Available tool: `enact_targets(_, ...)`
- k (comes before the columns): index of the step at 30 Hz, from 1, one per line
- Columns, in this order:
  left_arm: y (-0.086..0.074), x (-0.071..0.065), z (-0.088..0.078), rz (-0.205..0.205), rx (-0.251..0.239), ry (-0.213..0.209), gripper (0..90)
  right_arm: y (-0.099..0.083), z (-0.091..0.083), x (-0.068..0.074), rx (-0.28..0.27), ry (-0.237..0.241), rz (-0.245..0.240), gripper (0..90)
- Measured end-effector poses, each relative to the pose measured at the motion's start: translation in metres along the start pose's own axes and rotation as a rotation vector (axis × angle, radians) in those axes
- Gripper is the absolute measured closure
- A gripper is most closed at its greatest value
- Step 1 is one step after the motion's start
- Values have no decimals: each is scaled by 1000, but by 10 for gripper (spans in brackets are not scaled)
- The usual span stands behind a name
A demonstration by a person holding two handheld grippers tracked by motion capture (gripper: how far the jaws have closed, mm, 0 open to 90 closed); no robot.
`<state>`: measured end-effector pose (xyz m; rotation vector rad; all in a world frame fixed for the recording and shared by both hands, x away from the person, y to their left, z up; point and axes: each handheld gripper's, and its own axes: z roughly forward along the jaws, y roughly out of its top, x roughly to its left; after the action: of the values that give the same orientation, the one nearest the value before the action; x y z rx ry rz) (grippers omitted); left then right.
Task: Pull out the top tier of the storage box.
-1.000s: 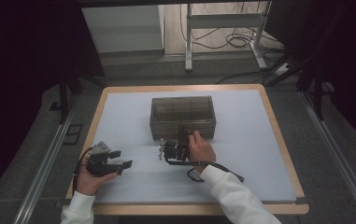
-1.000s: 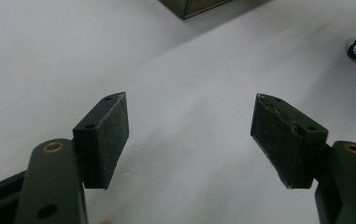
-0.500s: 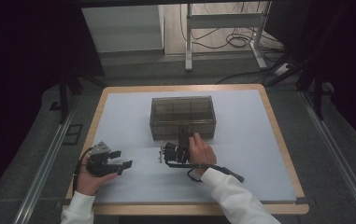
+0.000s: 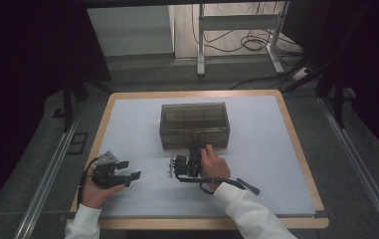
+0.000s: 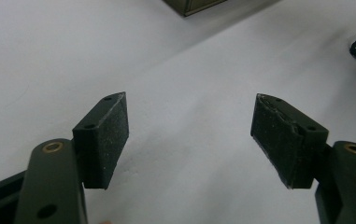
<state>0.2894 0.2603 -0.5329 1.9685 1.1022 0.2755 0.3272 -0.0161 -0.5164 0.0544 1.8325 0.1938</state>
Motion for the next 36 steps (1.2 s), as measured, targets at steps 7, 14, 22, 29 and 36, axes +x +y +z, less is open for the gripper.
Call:
enact_targets(7, 0, 0, 0, -1, -2, -1, 279, -3, -3, -3, 11, -5, 14, 770)
enact_targets(14, 0, 0, -2, 2, -9, 2, 279, -11, -7, -10, -2, 38, 113, 718)
enact_targets(22, 1, -1, -1, 1, -12, 3, 280, -29, -12, -24, -15, 148, 288, 684)
enact_targets(29, 1, -2, -1, 6, -12, 4, 279, -48, -15, -37, -23, 254, 449, 658)
enact_targets(36, 1, -2, -1, 2, -11, 4, 279, -63, -17, -45, -31, 336, 582, 646)
